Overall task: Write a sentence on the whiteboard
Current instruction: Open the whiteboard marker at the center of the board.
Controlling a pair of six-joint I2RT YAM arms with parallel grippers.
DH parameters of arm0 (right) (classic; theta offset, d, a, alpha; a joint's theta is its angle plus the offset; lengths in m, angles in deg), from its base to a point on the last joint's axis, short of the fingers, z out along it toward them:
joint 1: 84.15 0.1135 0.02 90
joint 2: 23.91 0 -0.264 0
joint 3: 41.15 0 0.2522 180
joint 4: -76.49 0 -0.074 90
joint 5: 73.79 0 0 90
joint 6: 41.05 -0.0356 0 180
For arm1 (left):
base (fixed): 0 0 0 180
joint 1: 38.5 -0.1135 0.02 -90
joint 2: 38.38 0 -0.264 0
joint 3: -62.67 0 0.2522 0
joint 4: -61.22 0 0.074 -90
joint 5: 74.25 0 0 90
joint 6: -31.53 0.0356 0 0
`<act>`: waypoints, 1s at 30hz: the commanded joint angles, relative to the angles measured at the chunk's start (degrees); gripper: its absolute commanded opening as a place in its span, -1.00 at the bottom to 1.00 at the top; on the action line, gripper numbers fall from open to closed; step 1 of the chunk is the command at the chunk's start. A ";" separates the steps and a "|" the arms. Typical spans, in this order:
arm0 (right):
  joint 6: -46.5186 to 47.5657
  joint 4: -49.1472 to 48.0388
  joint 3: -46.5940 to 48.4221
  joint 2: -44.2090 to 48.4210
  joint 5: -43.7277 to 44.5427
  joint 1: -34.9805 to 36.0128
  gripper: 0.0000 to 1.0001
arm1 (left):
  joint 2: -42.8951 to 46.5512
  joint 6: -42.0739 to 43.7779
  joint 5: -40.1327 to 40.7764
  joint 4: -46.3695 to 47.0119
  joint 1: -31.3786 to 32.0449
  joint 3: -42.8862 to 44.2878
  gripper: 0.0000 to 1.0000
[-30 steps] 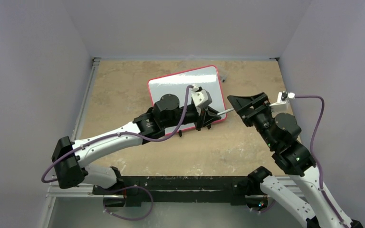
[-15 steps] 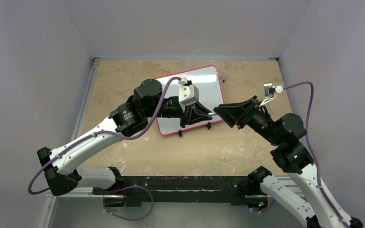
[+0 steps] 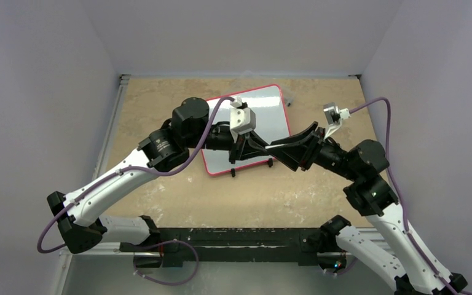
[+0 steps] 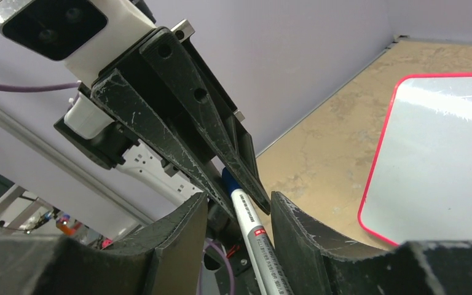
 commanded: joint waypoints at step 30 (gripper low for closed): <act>-0.44 -5.61 -2.76 -1.46 -4.16 0.12 -1.00 | -1.38 3.86 0.14 -5.68 -0.88 4.34 0.37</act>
